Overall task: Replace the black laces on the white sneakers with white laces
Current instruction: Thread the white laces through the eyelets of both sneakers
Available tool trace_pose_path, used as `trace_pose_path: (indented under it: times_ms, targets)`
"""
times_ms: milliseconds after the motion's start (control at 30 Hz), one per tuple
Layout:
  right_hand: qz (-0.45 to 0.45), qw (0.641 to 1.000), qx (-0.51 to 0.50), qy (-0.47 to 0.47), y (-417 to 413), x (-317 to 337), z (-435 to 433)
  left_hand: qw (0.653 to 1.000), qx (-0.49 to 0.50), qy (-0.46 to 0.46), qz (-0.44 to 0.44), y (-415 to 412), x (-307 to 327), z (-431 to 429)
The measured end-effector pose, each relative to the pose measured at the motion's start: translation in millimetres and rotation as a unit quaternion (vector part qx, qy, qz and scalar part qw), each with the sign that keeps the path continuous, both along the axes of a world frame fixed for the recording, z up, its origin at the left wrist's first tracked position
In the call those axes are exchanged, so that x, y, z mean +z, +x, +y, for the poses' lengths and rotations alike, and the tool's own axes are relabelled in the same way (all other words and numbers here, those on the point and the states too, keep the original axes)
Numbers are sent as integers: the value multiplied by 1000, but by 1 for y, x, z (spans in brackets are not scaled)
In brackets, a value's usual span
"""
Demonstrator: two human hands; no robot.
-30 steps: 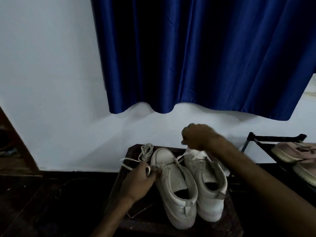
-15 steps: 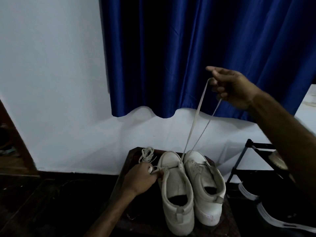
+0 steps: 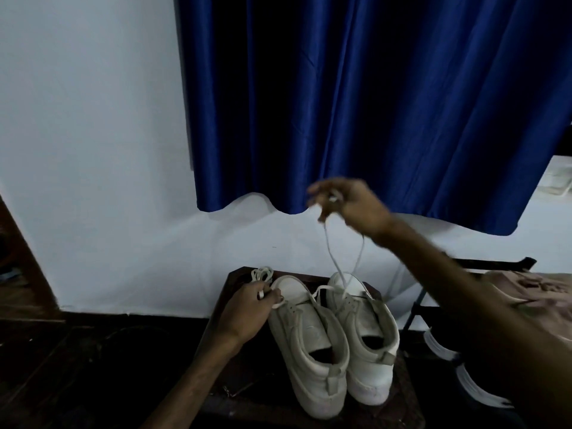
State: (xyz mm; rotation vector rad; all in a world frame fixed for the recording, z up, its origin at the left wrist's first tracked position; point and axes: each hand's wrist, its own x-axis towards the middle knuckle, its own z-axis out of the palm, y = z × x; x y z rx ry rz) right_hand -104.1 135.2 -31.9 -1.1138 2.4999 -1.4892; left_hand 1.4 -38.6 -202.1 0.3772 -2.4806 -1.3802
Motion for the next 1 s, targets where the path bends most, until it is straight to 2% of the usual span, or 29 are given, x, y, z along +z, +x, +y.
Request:
trace_pose_path:
  times_ms: [67,133,200,300,400,533,600,767,833,900,1000]
  targets:
    - [56,980,10,191,-8,-41,-3,999,-2,28,-38,4,-4,3]
    - [107,940,30,324,-11,-71,-7,996,0,6,-88,7,-13,6]
    - [111,916,56,381,-10,-91,-7,994,15,-33,-102,11,-18,11]
    - [96,896,88,425,-7,-104,-4,997,40,30,-54,13,-13,13]
    - [107,888,74,441,-5,-103,-4,993,70,91,-26,11,-3,3]
    - [113,878,59,461,-3,-104,-7,967,127,220,38,11,25,-23]
    - [106,878,59,463,-4,-104,-7,961,143,230,51,14,33,-34]
    - [81,897,76,429,-8,-107,-5,962,114,240,56,22,28,-34]
    - [93,915,48,390,-13,-109,0,961,106,250,55,23,26,-32]
    - [87,948,-5,307,-17,-106,7,959,101,256,70,21,25,-32]
    - [26,977,-38,207,-14,-94,16,956,97,263,86,20,23,-31]
